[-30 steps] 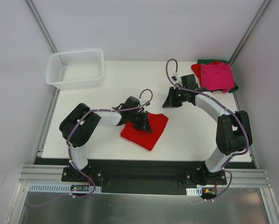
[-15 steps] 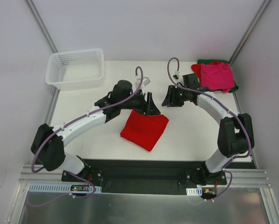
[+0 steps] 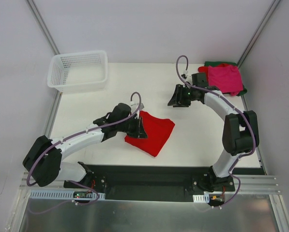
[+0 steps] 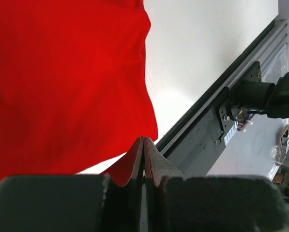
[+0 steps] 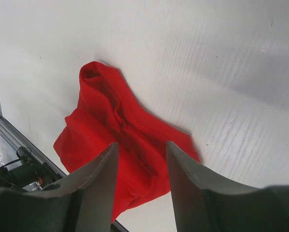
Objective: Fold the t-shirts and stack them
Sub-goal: Put the neatly folded tshirt into the corner of the board with the right arm
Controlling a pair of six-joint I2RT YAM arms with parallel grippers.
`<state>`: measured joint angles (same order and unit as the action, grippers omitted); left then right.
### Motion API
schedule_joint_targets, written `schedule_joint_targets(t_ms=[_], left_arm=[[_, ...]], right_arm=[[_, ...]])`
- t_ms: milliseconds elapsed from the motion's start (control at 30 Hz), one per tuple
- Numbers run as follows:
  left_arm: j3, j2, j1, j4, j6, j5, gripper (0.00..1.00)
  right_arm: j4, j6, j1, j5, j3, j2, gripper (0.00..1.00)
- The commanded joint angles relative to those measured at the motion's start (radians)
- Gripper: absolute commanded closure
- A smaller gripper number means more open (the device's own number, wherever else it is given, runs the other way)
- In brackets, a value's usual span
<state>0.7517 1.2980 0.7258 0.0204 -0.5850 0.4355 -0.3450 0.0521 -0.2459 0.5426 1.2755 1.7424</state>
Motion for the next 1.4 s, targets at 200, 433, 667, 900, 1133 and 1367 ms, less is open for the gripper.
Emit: schedule_joint_targets(t_ms=[200, 433, 667, 900, 1133, 1367], left_arm=[[0.037, 0.128, 0.02, -0.025, 0.033, -0.037, 1.0], [0.184, 0.317, 0.018, -0.06, 0.105, 0.083, 1.0], [0.271, 0.49, 0.018, -0.134, 0.126, 0.169, 1.0], [0.322, 0.628, -0.002, -0.152, 0.111, 0.166, 1.0], [0.334, 0.649, -0.057, -0.194, 0.062, 0.141, 1.0], [0.345, 0.64, -0.114, -0.2, 0.05, 0.135, 1.0]], right_arm=[[0.032, 0.075, -0.001, 0.02, -0.056, -0.09, 0.52], [0.008, 0.104, -0.001, -0.001, -0.145, -0.205, 0.51], [-0.048, 0.086, -0.001, -0.036, -0.174, -0.27, 0.51], [-0.08, 0.098, 0.0, -0.059, -0.192, -0.314, 0.46], [-0.054, 0.141, -0.001, -0.066, -0.272, -0.346, 0.37], [0.13, 0.268, -0.001, -0.009, -0.45, -0.371, 0.32]])
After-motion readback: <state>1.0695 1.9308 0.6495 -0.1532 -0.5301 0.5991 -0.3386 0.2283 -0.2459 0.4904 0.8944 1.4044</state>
